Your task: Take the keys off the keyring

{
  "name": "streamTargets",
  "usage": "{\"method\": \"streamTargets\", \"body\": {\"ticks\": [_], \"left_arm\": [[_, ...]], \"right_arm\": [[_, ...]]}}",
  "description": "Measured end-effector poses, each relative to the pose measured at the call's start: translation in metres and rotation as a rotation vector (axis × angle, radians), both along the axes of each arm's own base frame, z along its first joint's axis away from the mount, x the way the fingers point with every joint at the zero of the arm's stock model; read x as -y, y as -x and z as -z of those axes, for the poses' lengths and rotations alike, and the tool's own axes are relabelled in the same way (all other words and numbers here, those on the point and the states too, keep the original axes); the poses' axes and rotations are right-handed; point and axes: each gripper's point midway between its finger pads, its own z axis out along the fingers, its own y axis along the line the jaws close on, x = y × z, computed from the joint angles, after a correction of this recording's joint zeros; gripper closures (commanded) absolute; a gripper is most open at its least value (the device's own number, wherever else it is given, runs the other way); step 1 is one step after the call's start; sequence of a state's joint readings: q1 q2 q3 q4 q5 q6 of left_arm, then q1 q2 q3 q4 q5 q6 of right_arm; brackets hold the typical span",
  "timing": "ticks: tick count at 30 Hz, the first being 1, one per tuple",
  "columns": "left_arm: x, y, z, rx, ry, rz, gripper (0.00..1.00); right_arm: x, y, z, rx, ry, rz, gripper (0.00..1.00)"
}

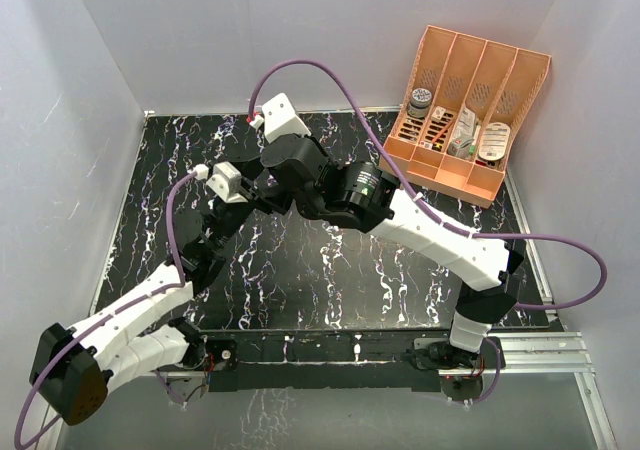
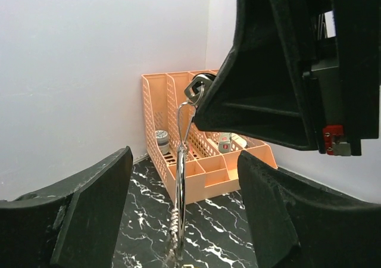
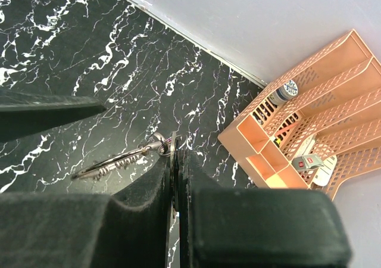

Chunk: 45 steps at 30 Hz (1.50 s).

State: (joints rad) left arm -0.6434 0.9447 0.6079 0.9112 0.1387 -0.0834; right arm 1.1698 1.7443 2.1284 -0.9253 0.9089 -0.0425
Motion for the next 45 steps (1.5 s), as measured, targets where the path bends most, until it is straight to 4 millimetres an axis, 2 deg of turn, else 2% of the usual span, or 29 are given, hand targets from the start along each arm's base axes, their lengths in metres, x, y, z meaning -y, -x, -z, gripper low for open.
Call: {"method": "streamTargets", "body": {"ticks": [9, 15, 23, 29, 35, 45], "left_arm": [[0.022, -0.006, 0.011, 0.044, -0.038, 0.015, 0.3], [0.028, -0.009, 0.01, 0.086, -0.049, -0.023, 0.31], [0.024, -0.011, 0.007, 0.122, -0.065, -0.085, 0.37], [0.016, -0.015, 0.007, 0.128, -0.073, -0.133, 0.38], [0.009, -0.014, 0.004, 0.136, -0.068, -0.162, 0.39], [0.009, -0.015, 0.002, 0.14, -0.059, -0.17, 0.4]], "right_arm": [[-0.012, -0.002, 0.011, -0.024, -0.008, -0.015, 1.0], [-0.015, -0.001, 0.012, -0.032, -0.014, -0.028, 1.0], [-0.017, -0.001, 0.011, -0.03, -0.022, -0.03, 1.0], [-0.017, -0.001, 0.01, -0.029, -0.027, -0.031, 1.0], [-0.011, 0.002, 0.004, -0.023, -0.046, -0.029, 1.0], [-0.002, 0.008, -0.004, -0.019, -0.075, -0.032, 1.0]]}}
